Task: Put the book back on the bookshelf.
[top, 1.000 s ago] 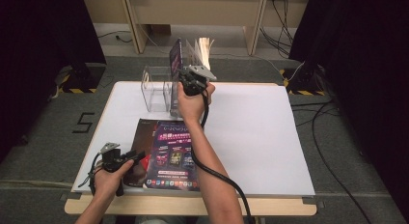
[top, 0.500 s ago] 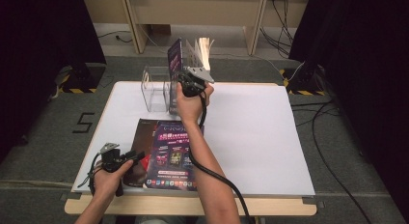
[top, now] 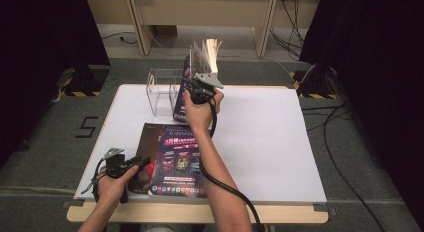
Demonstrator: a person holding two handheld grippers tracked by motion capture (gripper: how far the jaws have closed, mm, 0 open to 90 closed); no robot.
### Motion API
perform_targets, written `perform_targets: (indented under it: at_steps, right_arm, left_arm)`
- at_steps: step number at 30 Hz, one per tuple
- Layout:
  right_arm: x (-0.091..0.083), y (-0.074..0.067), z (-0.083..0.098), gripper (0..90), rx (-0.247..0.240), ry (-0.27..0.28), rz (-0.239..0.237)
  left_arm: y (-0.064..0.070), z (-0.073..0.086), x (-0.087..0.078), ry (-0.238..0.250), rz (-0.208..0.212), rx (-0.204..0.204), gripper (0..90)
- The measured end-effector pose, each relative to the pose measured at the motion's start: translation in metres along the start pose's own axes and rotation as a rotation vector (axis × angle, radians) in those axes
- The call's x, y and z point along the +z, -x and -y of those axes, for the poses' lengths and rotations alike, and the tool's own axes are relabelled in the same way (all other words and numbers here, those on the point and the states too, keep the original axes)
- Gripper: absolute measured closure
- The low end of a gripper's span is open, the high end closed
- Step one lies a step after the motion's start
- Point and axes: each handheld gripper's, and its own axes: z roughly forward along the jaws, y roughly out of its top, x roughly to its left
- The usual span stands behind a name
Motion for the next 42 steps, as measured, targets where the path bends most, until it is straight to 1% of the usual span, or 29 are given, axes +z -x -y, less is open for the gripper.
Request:
perform_targets:
  at_steps: [2, 3, 6, 7, 9, 10, 12, 13, 14, 18, 20, 22, 24, 27, 29, 34, 42]
  right_arm:
    - [0.001, 0.003, -0.004, 74.0, -0.004, -0.029, 0.002]
    - [0.002, 0.004, -0.006, 73.3, -0.01, -0.043, 0.011]
    - [0.005, 0.006, -0.01, 69.9, -0.013, -0.068, 0.017]
    - [0.006, 0.007, -0.011, 68.3, -0.019, -0.07, 0.023]
    - [0.007, 0.007, -0.011, 67.8, -0.013, -0.072, 0.031]
    - [0.007, 0.006, -0.012, 67.7, -0.02, -0.074, 0.039]
    - [0.008, 0.004, -0.014, 67.5, -0.027, -0.077, 0.065]
    - [0.008, 0.003, -0.015, 67.5, -0.024, -0.082, 0.066]
    - [0.007, 0.002, -0.016, 67.7, -0.009, -0.078, 0.059]
    - [0.009, -0.001, -0.021, 66.9, -0.017, -0.081, 0.096]
    - [0.011, -0.003, -0.023, 67.0, -0.028, -0.087, 0.11]
    - [0.011, -0.007, -0.025, 67.3, -0.052, -0.092, 0.128]
    - [0.011, -0.01, -0.026, 67.7, -0.057, -0.077, 0.125]
    - [0.012, -0.012, -0.028, 67.8, -0.062, -0.077, 0.121]
    - [0.014, -0.013, -0.029, 67.6, -0.071, -0.079, 0.126]
    - [0.021, -0.012, -0.032, 67.1, -0.068, -0.098, 0.131]
    - [0.028, -0.013, -0.035, 66.8, -0.082, -0.108, 0.144]
  left_arm:
    - [0.001, 0.0, 0.0, -0.001, 0.001, 0.001, 50.3]
    - [0.001, 0.0, 0.001, -0.002, 0.001, 0.002, 50.3]
    - [0.001, 0.0, 0.001, -0.002, 0.003, 0.004, 50.3]
    - [0.001, 0.0, 0.001, -0.003, 0.003, 0.004, 50.3]
    - [0.001, 0.0, 0.001, -0.002, 0.003, 0.004, 50.3]
    - [0.002, 0.0, 0.001, -0.002, 0.003, 0.004, 50.3]
    - [0.002, 0.0, 0.001, -0.002, 0.004, 0.004, 50.3]
    - [0.002, 0.0, 0.001, -0.002, 0.005, 0.004, 50.3]
    - [0.002, 0.0, 0.001, -0.002, 0.004, 0.005, 50.3]
    - [0.001, 0.0, 0.0, -0.003, 0.004, 0.005, 50.3]
    - [0.001, 0.0, 0.0, -0.003, 0.005, 0.006, 50.3]
    - [0.001, -0.001, 0.0, -0.004, 0.005, 0.006, 50.3]
    - [0.001, -0.001, 0.0, -0.003, 0.005, 0.004, 50.3]
    - [0.002, -0.001, -0.001, 0.001, 0.005, 0.002, 50.3]
    - [0.001, -0.001, -0.001, 0.001, 0.005, 0.003, 50.3]
    - [0.002, -0.001, 0.0, 0.0, 0.007, 0.003, 50.3]
    - [0.001, -0.001, 0.0, 0.001, 0.008, 0.0, 50.3]
